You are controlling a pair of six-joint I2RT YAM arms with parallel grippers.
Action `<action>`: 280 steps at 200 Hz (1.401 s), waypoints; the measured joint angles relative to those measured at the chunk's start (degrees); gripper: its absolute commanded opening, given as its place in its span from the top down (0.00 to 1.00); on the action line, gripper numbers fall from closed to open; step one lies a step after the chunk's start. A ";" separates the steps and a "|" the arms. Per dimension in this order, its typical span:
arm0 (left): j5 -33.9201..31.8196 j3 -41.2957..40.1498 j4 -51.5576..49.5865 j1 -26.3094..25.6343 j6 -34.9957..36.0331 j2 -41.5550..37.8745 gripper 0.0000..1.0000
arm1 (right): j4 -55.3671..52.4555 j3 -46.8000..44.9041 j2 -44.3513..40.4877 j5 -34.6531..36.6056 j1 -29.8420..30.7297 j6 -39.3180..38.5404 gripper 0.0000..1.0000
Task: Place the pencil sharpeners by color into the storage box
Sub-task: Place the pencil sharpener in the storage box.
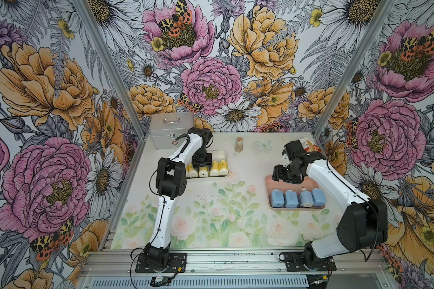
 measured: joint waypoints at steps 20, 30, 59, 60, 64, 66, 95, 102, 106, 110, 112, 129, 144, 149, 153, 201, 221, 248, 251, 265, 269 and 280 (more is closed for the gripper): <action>0.00 0.00 0.00 -0.11 0.00 0.00 0.41 | -0.02 0.00 0.00 0.00 0.00 0.00 0.33; 0.00 0.00 0.00 -0.15 0.00 0.00 0.41 | 0.00 0.00 0.00 0.00 0.00 0.00 0.33; 0.00 0.00 0.00 -0.20 0.00 0.00 0.41 | 0.00 0.00 0.00 0.00 0.00 0.00 0.33; 0.00 0.00 0.00 -0.20 -0.02 0.00 0.40 | 0.00 0.00 0.00 0.00 0.00 0.00 0.33; 0.00 0.00 0.00 -0.20 -0.02 0.00 0.40 | 0.00 0.00 0.00 0.00 0.00 0.00 0.33; 0.00 0.00 0.00 -0.20 0.00 0.00 0.39 | 0.00 0.00 0.00 0.00 0.00 0.00 0.33; 0.00 0.00 0.00 -0.20 -0.02 0.00 0.38 | 0.00 0.00 0.00 0.00 0.00 0.00 0.33; 0.00 0.00 0.00 -0.20 -0.02 0.00 0.38 | 0.00 0.00 0.00 0.00 0.00 0.00 0.33; 0.00 0.00 0.00 -0.20 -0.02 0.00 0.38 | 0.00 0.00 0.00 0.00 0.00 0.00 0.33; 0.00 0.00 0.00 -0.20 -0.02 0.00 0.38 | 0.00 0.00 0.00 0.00 0.00 0.00 0.33; 0.00 0.00 0.00 -0.20 -0.04 0.00 0.38 | -0.02 0.00 0.00 0.00 0.00 0.00 0.33; 0.00 0.07 0.00 -0.20 -0.04 0.00 0.38 | 0.00 0.00 0.00 0.00 0.00 0.00 0.33; 0.00 0.26 0.00 -0.20 -0.11 0.00 0.38 | 0.00 0.00 0.00 0.00 0.00 0.00 0.33; 0.00 0.33 0.00 -0.20 -0.17 0.00 0.38 | 0.00 0.00 0.00 0.00 0.00 0.00 0.33; -0.02 0.33 0.00 -0.20 -0.20 0.00 0.38 | 0.00 0.00 0.00 0.00 0.00 0.00 0.33; -0.24 0.66 0.13 -0.22 -0.28 0.00 0.38 | 0.00 0.00 0.00 0.00 0.00 0.00 0.33; -0.26 0.74 0.17 -0.22 -0.46 0.00 0.38 | 0.00 0.00 0.00 -0.02 0.00 0.00 0.33; -0.37 0.74 0.22 -0.26 -0.66 0.00 0.38 | 0.00 0.00 0.00 0.00 0.00 0.00 0.33; -0.42 0.74 0.22 -0.26 -0.66 0.00 0.38 | 0.00 0.00 0.00 -0.02 0.00 0.00 0.33; -0.63 0.74 0.22 -0.33 -0.68 0.00 0.38 | 0.00 0.00 0.00 -0.02 0.00 0.00 0.33; -0.66 0.74 0.22 -0.39 -0.68 0.00 0.38 | 0.00 0.00 0.00 -0.02 0.00 0.00 0.33; -0.90 0.74 0.22 -0.50 -0.70 0.00 0.37 | 0.00 0.00 0.00 -0.02 0.00 0.00 0.33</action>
